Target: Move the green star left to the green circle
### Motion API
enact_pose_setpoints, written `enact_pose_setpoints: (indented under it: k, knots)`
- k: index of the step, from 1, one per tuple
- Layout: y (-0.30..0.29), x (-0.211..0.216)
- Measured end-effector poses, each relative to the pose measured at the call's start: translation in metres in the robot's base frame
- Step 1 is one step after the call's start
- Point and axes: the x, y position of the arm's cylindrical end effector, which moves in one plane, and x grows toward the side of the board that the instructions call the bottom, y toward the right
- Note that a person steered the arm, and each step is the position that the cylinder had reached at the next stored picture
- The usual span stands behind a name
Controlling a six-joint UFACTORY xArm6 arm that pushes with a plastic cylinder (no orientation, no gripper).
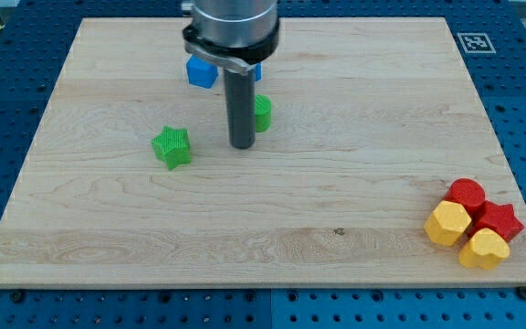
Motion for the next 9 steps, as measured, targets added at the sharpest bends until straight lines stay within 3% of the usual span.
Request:
enact_pose_setpoints:
  k: [1, 4, 9]
  knots:
    - [0.016, 0.016]
    - [-0.134, 0.042]
    - [-0.112, 0.022]
